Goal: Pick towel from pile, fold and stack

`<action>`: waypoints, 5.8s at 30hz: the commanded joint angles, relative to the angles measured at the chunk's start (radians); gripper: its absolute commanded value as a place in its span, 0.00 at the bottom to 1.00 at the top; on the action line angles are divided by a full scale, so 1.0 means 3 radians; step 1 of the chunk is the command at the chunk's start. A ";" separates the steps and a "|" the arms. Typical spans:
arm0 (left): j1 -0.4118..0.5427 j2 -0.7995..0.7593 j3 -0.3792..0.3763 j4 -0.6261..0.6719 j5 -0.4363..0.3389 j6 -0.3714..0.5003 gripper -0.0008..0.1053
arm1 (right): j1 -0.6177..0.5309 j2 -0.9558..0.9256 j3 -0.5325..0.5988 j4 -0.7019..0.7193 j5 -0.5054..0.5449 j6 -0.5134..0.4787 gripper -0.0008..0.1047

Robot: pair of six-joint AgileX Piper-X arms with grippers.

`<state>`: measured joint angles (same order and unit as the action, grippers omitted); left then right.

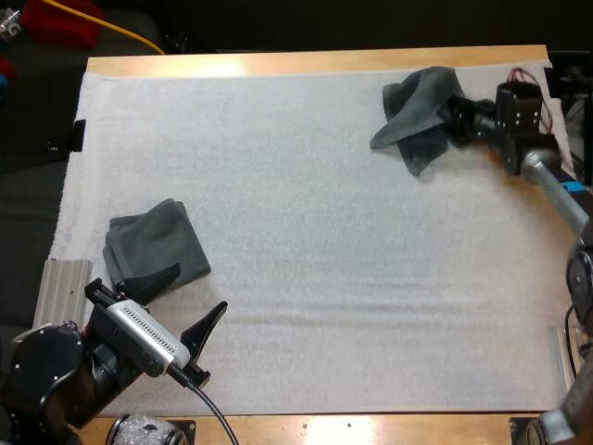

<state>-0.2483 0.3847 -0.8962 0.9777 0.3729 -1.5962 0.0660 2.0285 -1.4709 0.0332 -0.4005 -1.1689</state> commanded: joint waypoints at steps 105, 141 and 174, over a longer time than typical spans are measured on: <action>-0.0013 0.0009 -0.0029 0.0215 0.0014 0.0005 0.62 | 0.1185 -0.2680 0.0277 0.3945 0.1584 -0.1840 0.69; -0.0013 0.0009 -0.0029 0.0360 0.0014 0.0005 0.62 | 0.1185 -0.3524 0.2308 0.2544 0.0695 -0.0464 0.69; -0.0013 0.0009 -0.0029 0.0392 0.0014 0.0005 0.62 | 0.1185 -0.2351 0.2551 0.1279 0.0497 0.0325 0.69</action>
<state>-0.2483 0.3847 -0.8962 1.0970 0.3729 -1.5962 0.4243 1.3209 -0.7052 0.4162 -0.2428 -1.0765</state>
